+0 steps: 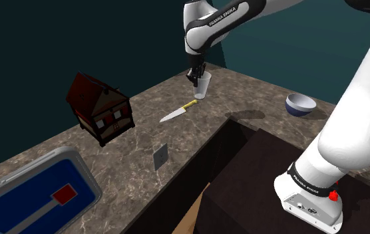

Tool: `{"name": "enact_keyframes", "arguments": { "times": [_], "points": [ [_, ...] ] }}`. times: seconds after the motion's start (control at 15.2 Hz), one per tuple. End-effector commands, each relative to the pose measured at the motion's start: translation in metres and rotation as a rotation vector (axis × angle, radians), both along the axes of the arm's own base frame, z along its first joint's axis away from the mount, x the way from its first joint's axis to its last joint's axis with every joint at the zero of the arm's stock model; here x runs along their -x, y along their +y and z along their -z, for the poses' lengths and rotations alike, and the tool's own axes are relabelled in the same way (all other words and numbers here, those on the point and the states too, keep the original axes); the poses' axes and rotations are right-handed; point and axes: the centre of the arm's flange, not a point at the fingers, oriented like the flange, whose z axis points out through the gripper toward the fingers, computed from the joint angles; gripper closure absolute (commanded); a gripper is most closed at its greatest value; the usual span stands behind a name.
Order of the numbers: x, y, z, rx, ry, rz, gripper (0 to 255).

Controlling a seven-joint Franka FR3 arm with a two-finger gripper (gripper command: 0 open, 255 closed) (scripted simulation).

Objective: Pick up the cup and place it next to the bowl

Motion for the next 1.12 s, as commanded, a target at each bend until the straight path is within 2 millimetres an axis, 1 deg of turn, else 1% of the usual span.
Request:
{"name": "enact_keyframes", "arguments": {
  "times": [0.0,0.59,0.66,1.06],
  "points": [
    [0.000,0.000,-0.010,0.000,0.000,0.000,255],
    [0.000,0.000,-0.058,0.000,0.000,0.000,255],
    [0.000,0.000,-0.058,0.000,0.000,0.000,255],
    [0.052,-0.059,-0.058,0.000,0.000,0.000,255]
  ]
}}
